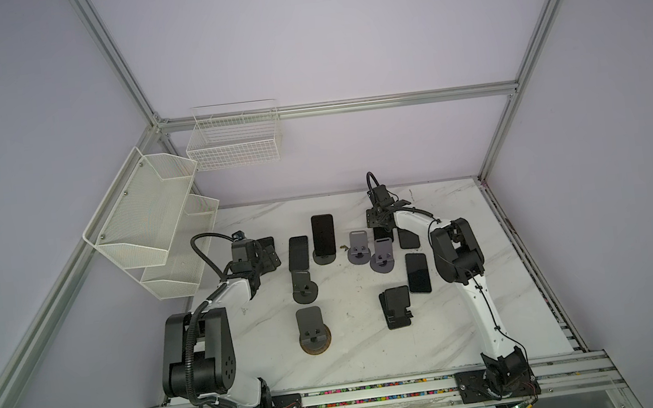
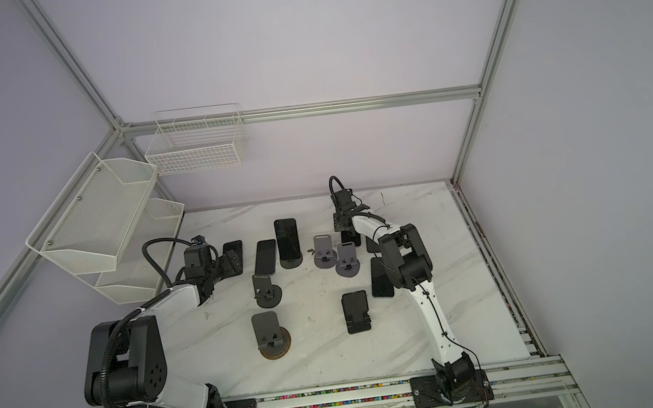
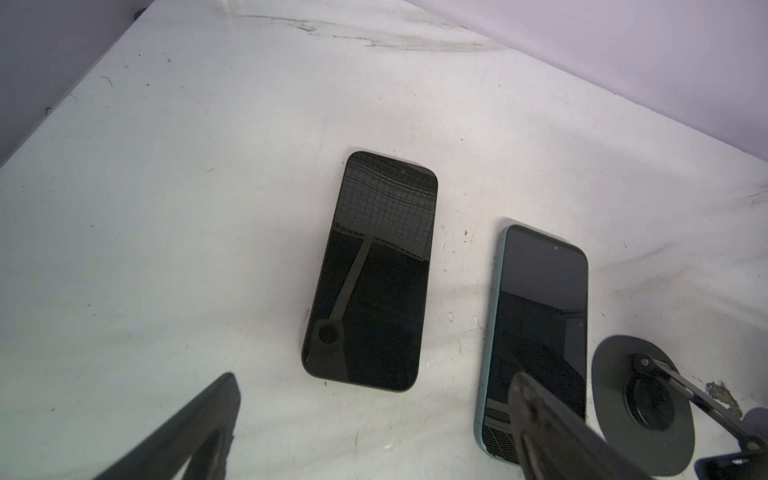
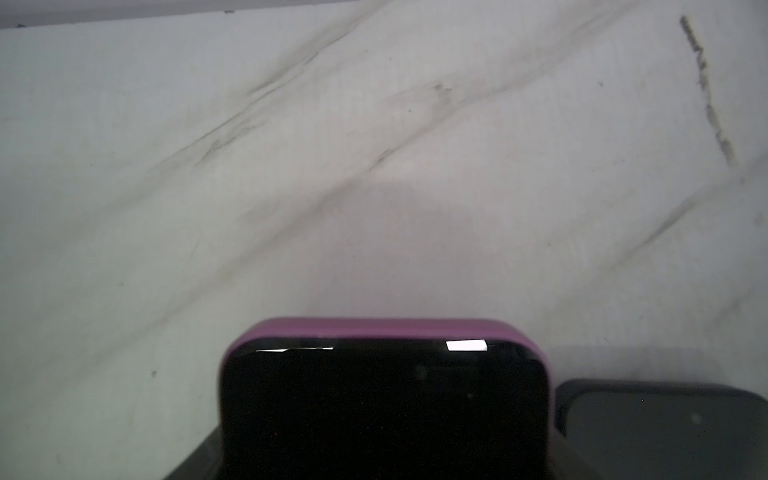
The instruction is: Remove the phone from the phone stand
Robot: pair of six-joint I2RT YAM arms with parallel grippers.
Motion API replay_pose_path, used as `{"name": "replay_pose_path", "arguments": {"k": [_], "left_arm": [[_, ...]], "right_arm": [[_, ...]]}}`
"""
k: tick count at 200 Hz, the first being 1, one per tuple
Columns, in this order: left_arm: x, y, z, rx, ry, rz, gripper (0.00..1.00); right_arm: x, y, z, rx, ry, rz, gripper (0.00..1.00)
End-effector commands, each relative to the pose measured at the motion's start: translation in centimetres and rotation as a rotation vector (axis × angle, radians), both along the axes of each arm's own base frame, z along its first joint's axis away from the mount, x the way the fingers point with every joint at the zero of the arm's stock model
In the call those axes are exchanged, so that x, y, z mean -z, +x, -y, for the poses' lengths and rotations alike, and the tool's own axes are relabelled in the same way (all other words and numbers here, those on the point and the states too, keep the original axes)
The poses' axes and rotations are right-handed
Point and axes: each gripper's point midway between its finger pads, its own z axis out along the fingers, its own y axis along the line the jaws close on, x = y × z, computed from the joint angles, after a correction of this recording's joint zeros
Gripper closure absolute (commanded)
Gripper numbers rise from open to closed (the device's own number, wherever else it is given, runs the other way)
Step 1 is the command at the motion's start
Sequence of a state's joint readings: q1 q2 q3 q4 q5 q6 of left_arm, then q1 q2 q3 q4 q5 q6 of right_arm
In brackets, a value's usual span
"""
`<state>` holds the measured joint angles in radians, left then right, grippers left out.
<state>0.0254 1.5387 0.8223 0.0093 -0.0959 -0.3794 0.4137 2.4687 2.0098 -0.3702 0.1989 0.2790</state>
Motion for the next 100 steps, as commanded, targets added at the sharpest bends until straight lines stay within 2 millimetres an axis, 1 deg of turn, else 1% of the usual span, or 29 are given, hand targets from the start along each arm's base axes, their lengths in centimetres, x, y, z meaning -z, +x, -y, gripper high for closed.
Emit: {"name": "replay_pose_path", "arguments": {"k": [1,18,28,61,100], "left_arm": [[-1.00,0.40,-0.18,-0.005,-0.008,0.043,0.01],[-1.09,0.39,-0.18,-0.004,-0.007,0.048,0.00],[-1.03,0.38,-0.18,-0.005,-0.008,0.045,0.00],[-1.12,0.37,-0.21,-0.006,-0.006,0.048,0.00],[-1.10,0.32,-0.25,-0.008,-0.005,0.049,0.00]], "right_arm": [[4.88,-2.29,0.80,0.008,-0.059,-0.135,0.30],[4.38,-2.19,0.94,0.015,-0.065,-0.130,0.29],[4.19,-2.24,0.69,0.009,-0.057,-0.122,0.29],[4.76,-2.39,0.72,0.010,-0.078,-0.137,0.28],[4.22,-2.32,0.57,0.012,-0.080,-0.117,0.26]]}}
